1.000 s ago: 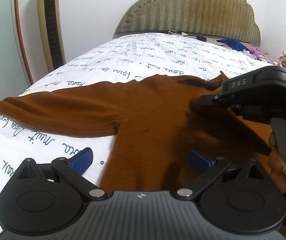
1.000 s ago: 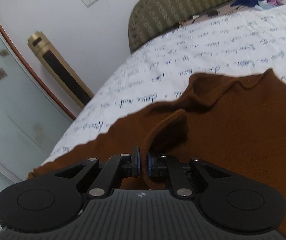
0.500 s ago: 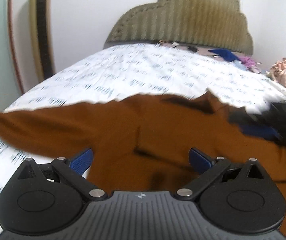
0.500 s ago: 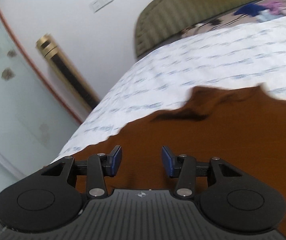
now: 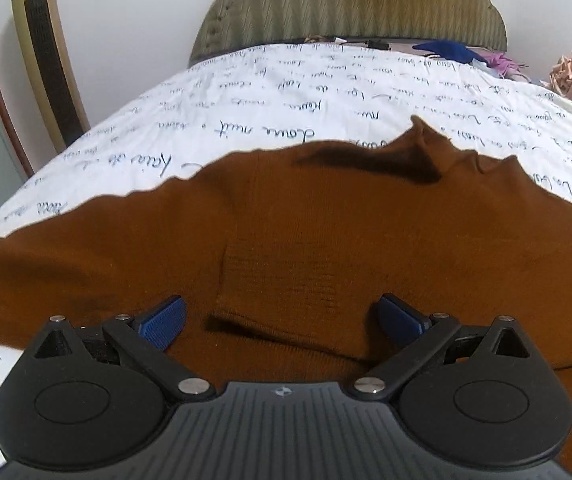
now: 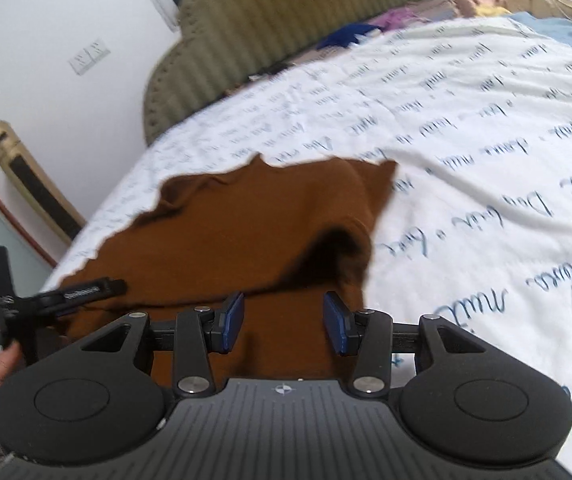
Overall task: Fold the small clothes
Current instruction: 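Open the right tool to release the sleeve and withdraw it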
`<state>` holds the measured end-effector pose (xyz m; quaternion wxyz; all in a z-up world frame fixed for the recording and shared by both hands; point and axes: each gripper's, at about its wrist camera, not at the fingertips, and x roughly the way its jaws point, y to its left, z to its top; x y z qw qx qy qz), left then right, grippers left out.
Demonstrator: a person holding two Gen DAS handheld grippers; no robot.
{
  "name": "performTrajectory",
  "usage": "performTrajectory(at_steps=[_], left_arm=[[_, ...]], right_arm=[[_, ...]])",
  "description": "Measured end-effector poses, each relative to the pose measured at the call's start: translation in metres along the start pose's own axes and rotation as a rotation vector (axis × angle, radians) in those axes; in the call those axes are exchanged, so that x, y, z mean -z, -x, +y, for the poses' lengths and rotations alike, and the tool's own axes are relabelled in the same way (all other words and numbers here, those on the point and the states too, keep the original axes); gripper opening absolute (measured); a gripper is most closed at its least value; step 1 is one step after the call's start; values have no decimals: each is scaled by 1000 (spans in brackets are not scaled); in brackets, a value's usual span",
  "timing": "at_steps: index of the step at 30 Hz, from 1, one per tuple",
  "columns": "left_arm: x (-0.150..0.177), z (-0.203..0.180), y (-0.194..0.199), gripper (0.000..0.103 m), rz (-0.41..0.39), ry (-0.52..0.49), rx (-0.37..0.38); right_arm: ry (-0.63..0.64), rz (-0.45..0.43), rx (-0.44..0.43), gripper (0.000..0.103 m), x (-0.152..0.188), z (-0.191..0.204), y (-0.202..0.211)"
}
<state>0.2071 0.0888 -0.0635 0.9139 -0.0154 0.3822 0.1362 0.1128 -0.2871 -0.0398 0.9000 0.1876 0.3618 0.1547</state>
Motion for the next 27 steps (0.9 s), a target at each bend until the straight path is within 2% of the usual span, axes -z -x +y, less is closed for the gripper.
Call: performTrajectory(at_steps=[1,3,6,13,16,19,20,21,22,24,27], left_arm=[[1,0,-1,103,0,-4,-7],[1,1,-2,103,9,-4,-7],[1,3,-5,103,24,17,-4],[2,1,-6,103,15,13,-13],[2,1,-6,103,16,13,-8],[2,4,-6,103,19,15,0],[2,4,-6,103,20,17,1],[2,4,-6,103,18,16,2],[2,4,-6,103,17,15,2],[3,4,-6,103,13,15,2],[4,4,-6,103,9,13,3]], right_arm=[[3,2,9,45,0,-1,-5],[32,5,34,36,-1,1,-17],[77,18,58,32,-2,5,-27],[140,37,35,29,-6,17,-32],[215,44,47,29,-8,29,-38],[234,46,75,29,-14,25,-47],[218,40,87,28,-17,19,-48],[194,28,93,17,-21,11,-47],[162,16,90,15,-25,2,-45],[59,-27,88,16,-31,-20,-35],[-159,-105,-7,15,-31,-55,-19]])
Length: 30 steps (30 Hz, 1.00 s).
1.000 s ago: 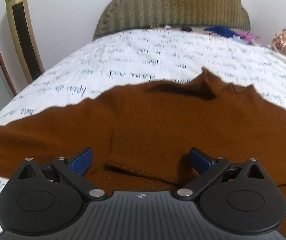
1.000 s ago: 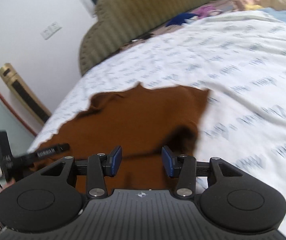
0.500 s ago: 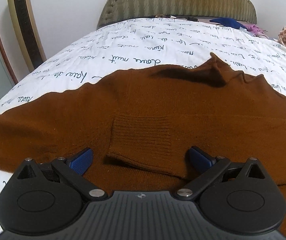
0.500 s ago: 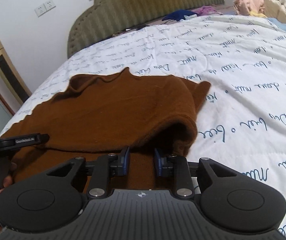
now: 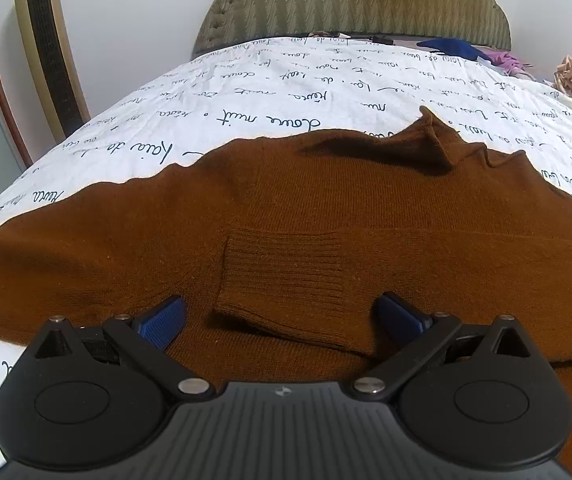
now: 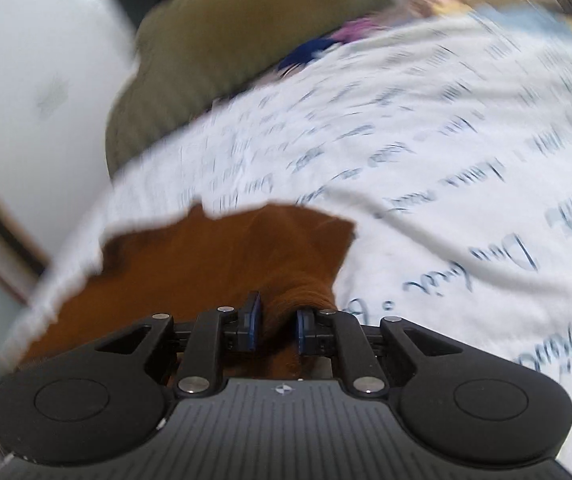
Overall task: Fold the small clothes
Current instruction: 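Open the right tool to release the sleeve and withdraw it, then reach the left tool to the other sleeve cuff and grasp it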
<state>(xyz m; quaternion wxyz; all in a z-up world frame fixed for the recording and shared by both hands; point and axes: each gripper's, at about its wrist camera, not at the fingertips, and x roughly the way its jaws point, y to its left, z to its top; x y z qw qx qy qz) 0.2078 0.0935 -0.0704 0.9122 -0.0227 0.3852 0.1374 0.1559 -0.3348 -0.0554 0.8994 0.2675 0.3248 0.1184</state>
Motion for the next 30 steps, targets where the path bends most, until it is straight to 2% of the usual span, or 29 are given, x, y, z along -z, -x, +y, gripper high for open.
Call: performTrajectory(at_steps=[2,4,7,8,9,10,12,15,17,20,21,26,30], left_arm=[[0,1,0,103,0,2,3],[1,1,0,103,-2,2,4],[1,1,1,103,-2,4,3],[1,1,1,103,-2,3,3],[1,1,1,103,-4,-2,1],[1,0,2,103,-7,-6,-2],[2,-1,2,103,-12,-6,-9],[2,-5,4,103,-20,-17,-27],[2,-5,5,103,-17,-16,-30],[0,-2,6,103,-2,-4,-17],[-1,0,7,103,3,-6,-11],[-2,23,26,103,-8,25,-2],[4,72,57,103,-71,108,-18]], right_arm=[[-76,-63,8,15,5,-8,9],[-75,-124,37,15,16,-3,18],[-58,-157,73,19,30,11,24],[-29,-119,65,32,32,18,23],[4,-44,58,37,31,25,20],[14,-3,32,37,31,30,21],[29,22,-22,37,26,41,28],[24,-31,-49,43,10,51,31],[48,-43,-20,48,-2,56,16],[35,37,79,50,-4,45,-25],[20,58,111,46,0,37,-35],[9,0,75,51,7,43,-19],[82,-16,8,52,7,75,-4]])
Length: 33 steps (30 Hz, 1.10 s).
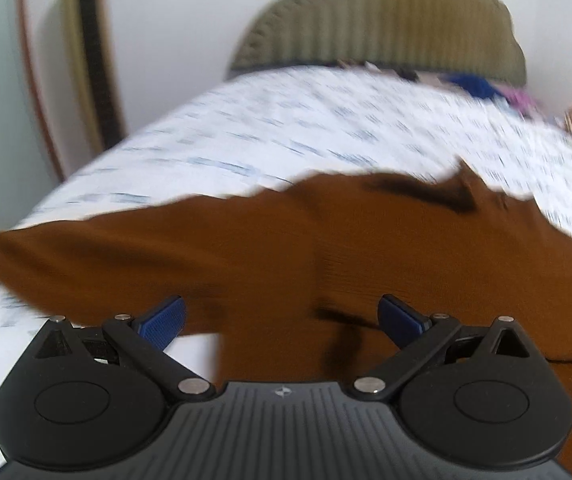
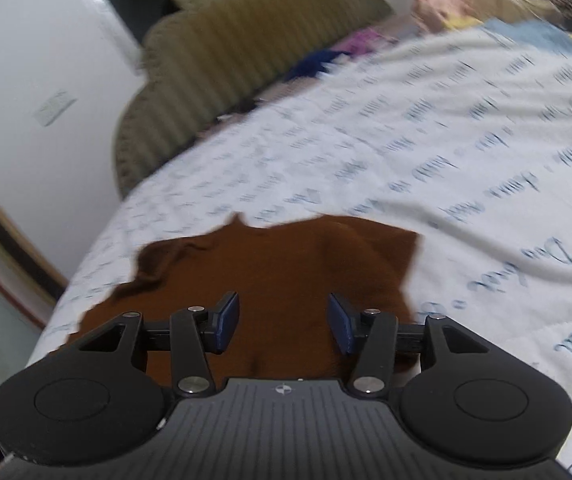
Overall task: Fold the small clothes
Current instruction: 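Reach the left tool to the other sleeve cuff and grasp it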
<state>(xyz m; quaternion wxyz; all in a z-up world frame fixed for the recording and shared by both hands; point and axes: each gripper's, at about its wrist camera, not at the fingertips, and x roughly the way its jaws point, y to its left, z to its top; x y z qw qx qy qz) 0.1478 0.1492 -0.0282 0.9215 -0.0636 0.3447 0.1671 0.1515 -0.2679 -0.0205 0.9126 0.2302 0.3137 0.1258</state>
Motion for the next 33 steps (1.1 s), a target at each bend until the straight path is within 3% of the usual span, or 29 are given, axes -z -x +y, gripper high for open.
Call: performTrajectory(at_steps=[6,10,13,15,22,33], left_arm=[[-2,123,26,103,-53,236,-164],[-1,211,18,103,2,469,-217],[8,262,9,103,23,635,-197],[11,282,9,103,-6,706,-183],[-5,321,-9,103,-8,797,-139],[9,382,-51,102,113,1004,92]], right_arm=[[168,83,-177,55,15,77,-6],[264,178,-250,57,41,129,-22],[318,224,-287,57,60,161,-30],[355,240,-305,58,70,177,-29],[406,255,-291,63,83,189,-19],[390,265,-247,63,87,176,-26]])
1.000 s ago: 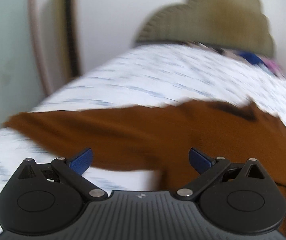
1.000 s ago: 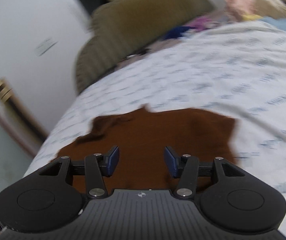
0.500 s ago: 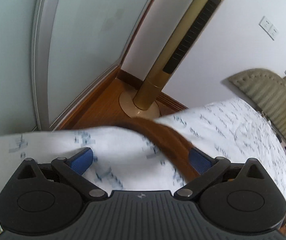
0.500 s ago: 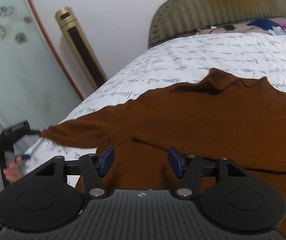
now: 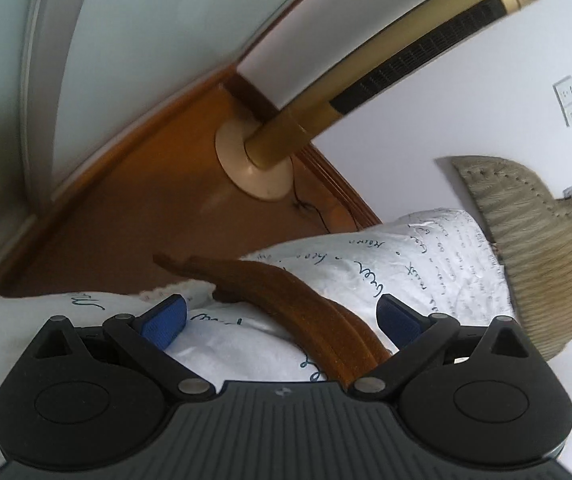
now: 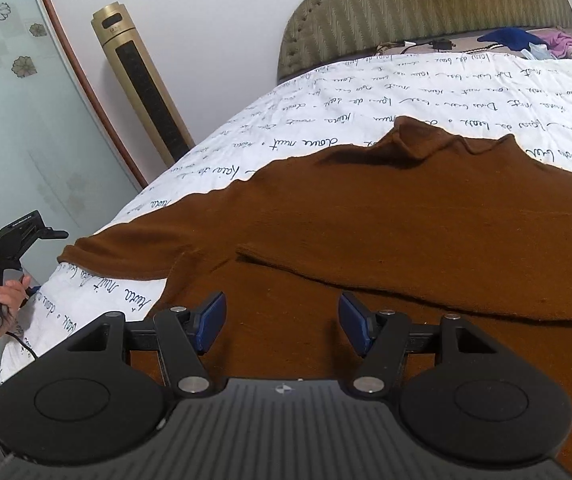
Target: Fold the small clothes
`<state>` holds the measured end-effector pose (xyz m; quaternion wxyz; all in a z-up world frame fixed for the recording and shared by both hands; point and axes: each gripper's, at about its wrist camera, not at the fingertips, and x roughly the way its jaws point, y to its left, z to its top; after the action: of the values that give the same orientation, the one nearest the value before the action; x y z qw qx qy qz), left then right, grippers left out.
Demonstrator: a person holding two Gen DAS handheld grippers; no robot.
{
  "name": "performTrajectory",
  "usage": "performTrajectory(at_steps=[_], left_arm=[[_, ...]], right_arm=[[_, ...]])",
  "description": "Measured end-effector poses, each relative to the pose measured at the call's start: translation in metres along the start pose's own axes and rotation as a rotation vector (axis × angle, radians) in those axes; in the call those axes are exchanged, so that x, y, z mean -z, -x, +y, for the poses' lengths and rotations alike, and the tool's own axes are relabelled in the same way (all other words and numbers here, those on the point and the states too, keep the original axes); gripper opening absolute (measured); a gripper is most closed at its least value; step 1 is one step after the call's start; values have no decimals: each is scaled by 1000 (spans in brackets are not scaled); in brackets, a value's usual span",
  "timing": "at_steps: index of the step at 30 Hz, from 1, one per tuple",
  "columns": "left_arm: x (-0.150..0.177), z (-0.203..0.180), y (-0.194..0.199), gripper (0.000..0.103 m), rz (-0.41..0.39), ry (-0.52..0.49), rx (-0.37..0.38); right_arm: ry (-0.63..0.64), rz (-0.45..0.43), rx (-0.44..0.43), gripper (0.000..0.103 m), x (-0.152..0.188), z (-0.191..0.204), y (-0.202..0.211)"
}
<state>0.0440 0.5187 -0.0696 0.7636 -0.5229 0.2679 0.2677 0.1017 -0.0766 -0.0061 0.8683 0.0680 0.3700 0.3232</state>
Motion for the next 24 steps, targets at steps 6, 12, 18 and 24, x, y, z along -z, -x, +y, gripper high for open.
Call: performTrajectory(at_steps=[6,12,18,24], left_arm=[[-17,21,-5,94,75,116,136],[-22,24,-24,66,137,115,177],[-22,27,-24,24,125,100,221],[-22,26,-13,16,84,87,258]], right_arm=[[21,16,-7,63,-1,7,-9],[48,25,-9,63,-1,17,-14],[73,27,-7,64,-5,28,-17],[156,59,-169,64,-28,87,-41]])
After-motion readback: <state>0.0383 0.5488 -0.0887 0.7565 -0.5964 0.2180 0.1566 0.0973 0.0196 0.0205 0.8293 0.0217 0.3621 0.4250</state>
